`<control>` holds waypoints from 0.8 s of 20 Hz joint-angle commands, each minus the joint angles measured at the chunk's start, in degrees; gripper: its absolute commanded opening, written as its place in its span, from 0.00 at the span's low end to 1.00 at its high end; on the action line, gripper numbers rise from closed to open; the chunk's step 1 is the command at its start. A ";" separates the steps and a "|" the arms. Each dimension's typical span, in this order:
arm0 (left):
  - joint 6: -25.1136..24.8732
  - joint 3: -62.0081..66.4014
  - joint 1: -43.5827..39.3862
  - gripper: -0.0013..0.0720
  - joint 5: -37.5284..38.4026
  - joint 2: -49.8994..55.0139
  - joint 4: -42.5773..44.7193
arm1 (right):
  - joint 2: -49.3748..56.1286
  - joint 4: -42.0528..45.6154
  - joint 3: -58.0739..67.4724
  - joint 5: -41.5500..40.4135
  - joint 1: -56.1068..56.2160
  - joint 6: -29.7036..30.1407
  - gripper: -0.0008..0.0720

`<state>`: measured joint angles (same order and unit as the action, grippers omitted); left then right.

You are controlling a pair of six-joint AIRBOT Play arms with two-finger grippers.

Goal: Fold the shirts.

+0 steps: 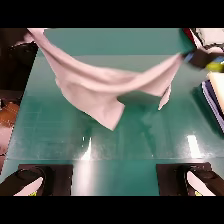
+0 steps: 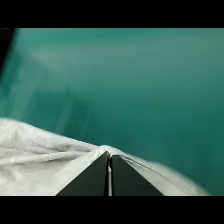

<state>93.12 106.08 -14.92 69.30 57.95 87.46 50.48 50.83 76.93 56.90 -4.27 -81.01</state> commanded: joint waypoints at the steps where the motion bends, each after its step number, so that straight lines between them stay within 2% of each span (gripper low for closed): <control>1: -0.57 15.67 0.02 0.05 -0.15 -3.65 1.31 | -7.10 0.26 14.88 -2.10 -2.89 -1.05 0.02; 4: -0.57 16.76 0.02 0.05 -5.01 -9.75 1.31 | -11.26 0.28 22.69 1.44 -9.99 -2.40 0.02; 8: -0.55 16.76 0.00 0.05 -8.85 -15.15 -0.07 | -11.17 0.26 32.30 15.30 -25.73 -6.08 0.02; 11: -0.90 16.52 0.02 0.05 -8.31 -15.56 -1.14 | -7.10 0.15 39.56 25.53 -37.11 -10.03 0.02; 12: -2.40 15.47 0.02 0.05 -8.11 -15.37 -0.90 | -5.09 0.11 41.81 28.22 -39.15 -11.82 0.02; 16: -3.54 6.69 0.02 0.05 -5.29 -11.67 1.07 | 3.80 -2.45 44.37 39.54 -40.00 -15.69 0.02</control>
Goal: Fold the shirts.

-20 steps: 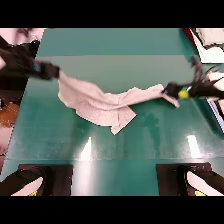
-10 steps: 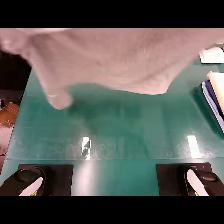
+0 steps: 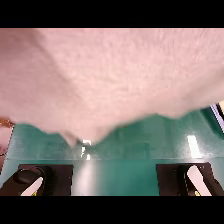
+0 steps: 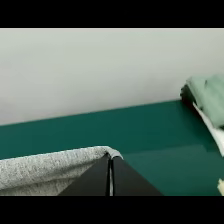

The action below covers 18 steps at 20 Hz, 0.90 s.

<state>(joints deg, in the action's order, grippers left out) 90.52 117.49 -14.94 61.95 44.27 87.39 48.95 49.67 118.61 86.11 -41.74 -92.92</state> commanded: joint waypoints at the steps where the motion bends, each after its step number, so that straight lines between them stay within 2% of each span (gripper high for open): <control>1: -0.94 -6.51 0.04 0.05 3.93 4.37 1.14 | 7.69 -1.22 2.19 13.27 -1.49 -4.24 0.02; 3: -0.96 -9.25 0.04 0.05 7.72 10.86 1.33 | 10.91 0.13 -3.98 15.04 3.13 -4.24 0.02; 6: -0.96 -10.69 0.04 0.05 14.08 23.21 1.29 | 15.76 13.70 -15.82 14.45 16.63 -2.47 0.02; 8: -0.96 -10.78 0.04 0.05 17.42 31.52 1.40 | 19.41 22.99 -22.29 10.47 25.90 -0.48 0.02; 10: -0.92 -10.78 0.04 0.05 17.70 38.84 1.36 | 23.41 28.02 -26.71 3.13 32.89 -0.42 0.02; 14: -0.55 -10.78 0.04 0.05 13.40 47.43 3.78 | 31.65 28.41 -30.03 -13.14 39.08 -0.42 0.03; 17: -0.26 -10.67 0.04 0.06 10.64 48.28 8.31 | 35.28 28.24 -30.03 -19.91 39.63 -0.48 0.03; 18: -0.35 -10.32 0.17 0.22 10.73 48.26 10.45 | 35.65 27.98 -30.03 -20.94 39.47 -0.48 0.05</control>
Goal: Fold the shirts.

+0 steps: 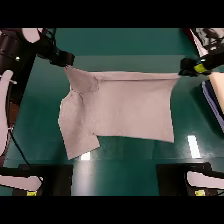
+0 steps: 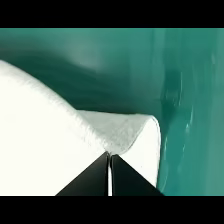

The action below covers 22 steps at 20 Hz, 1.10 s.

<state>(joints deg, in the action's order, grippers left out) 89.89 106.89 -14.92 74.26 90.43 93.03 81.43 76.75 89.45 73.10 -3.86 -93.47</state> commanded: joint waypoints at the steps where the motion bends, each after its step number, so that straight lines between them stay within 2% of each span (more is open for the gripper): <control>1: 0.35 0.37 0.57 0.48 -1.14 1.79 6.62 | 3.23 0.79 -0.87 -8.20 1.18 0.07 0.31; 2: 0.35 0.35 1.81 0.53 0.07 1.36 7.28 | 2.91 0.79 -0.87 -7.67 0.63 0.07 0.59; 5: 2.16 0.33 7.82 0.50 7.69 -0.13 5.35 | -0.07 0.70 -0.87 -3.61 -1.49 0.11 0.57; 7: 3.15 -1.42 13.09 0.50 11.61 -1.55 0.04 | -2.89 -1.05 -0.87 1.01 -2.10 1.60 0.57; 9: 1.99 -6.56 17.51 0.50 11.76 -4.37 -5.33 | -5.29 -4.28 -0.90 4.79 -2.56 4.00 0.57; 11: -0.31 -15.69 21.35 0.50 9.51 -8.92 -10.84 | -7.15 -7.06 -0.90 6.36 -2.56 4.94 0.57; 14: -7.50 -33.77 26.27 0.50 5.40 -17.09 -21.44 | -9.44 -9.86 -0.90 6.49 -2.54 5.07 0.57; 16: -9.07 -44.61 28.70 0.50 1.25 -21.18 -23.06 | -10.45 -9.73 -0.90 6.64 -1.81 5.07 0.57; 18: -10.08 -53.37 30.99 0.50 -1.79 -22.64 -25.75 | -10.82 -9.73 -0.87 6.67 -0.61 5.07 0.57; 20: -13.64 -59.39 32.46 0.50 -4.52 -22.58 -31.54 | -10.67 -9.73 -0.90 7.13 0.96 5.07 0.57; 22: -14.01 -62.95 32.57 0.50 -8.70 -22.56 -33.75 | -10.45 -9.70 -0.90 7.58 2.95 5.07 0.57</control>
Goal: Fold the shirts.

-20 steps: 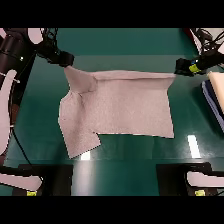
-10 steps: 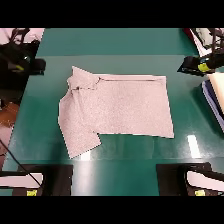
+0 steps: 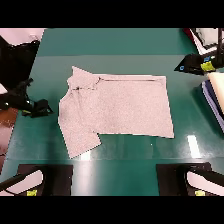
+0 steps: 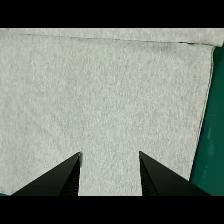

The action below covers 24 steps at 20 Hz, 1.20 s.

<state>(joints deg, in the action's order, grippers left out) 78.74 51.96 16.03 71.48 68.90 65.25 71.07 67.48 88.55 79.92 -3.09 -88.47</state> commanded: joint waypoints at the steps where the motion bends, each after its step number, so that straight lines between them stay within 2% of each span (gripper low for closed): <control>1: -2.84 -9.33 1.62 0.50 -7.72 -1.03 -6.80 | -0.02 -0.33 0.00 0.92 3.15 0.07 0.57; 11: -2.93 -11.78 1.44 0.50 -10.01 2.23 -12.41 | -0.09 -0.31 0.00 1.77 5.46 0.07 0.57; 13: -4.68 -11.78 1.44 0.05 -10.10 2.21 -13.84 | -0.15 -0.22 0.00 3.19 5.40 0.35 0.57; 17: -7.69 -10.08 1.44 0.05 -5.88 1.51 -13.70 | -1.51 0.83 -3.76 9.27 5.05 1.64 0.57; 20: -8.46 -7.72 1.44 0.05 -3.39 -2.97 -11.82 | -6.75 4.76 -17.49 6.80 1.55 1.60 0.57; 24: -8.72 -7.56 1.44 0.05 -3.45 -9.35 -11.82 | -12.52 4.02 -38.86 2.34 -9.84 1.64 0.57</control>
<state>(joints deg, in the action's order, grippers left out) 70.57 43.88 17.45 67.31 63.13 53.08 62.17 71.09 62.63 84.86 -6.61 -86.98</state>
